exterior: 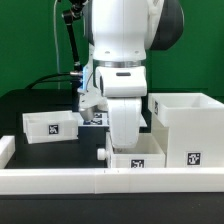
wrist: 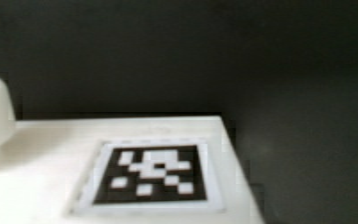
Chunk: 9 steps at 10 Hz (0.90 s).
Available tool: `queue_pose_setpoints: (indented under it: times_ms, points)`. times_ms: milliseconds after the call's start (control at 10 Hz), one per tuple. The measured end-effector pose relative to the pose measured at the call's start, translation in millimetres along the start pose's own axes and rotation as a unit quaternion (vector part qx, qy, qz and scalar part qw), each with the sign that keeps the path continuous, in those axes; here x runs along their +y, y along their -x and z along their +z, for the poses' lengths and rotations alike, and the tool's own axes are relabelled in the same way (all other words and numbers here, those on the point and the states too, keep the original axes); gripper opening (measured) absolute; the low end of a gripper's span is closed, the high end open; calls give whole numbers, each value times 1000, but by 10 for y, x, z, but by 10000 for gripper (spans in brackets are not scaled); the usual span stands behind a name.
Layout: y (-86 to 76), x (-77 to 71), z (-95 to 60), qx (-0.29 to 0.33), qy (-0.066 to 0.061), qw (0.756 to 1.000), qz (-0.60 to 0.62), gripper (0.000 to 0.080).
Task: Assemble drawer
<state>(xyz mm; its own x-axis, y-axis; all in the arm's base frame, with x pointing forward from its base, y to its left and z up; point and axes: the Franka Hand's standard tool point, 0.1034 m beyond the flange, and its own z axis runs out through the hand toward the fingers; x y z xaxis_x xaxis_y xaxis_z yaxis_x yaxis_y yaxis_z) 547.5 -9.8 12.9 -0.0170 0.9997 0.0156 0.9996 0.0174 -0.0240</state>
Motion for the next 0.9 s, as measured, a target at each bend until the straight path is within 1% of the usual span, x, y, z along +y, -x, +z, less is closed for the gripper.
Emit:
queue_pose_setpoints:
  times_ms: [100,400,500,700,900]
  points:
    - [0,5,8,0,8,1000,0,42]
    - [0,-5,6,0,3,1000,13,42]
    - [-10,5,3,0,7,1000,15,42]
    - [-30,3,7,0,6,1000,14,42]
    - [-49,9,4,-2,8,1000,3,42]
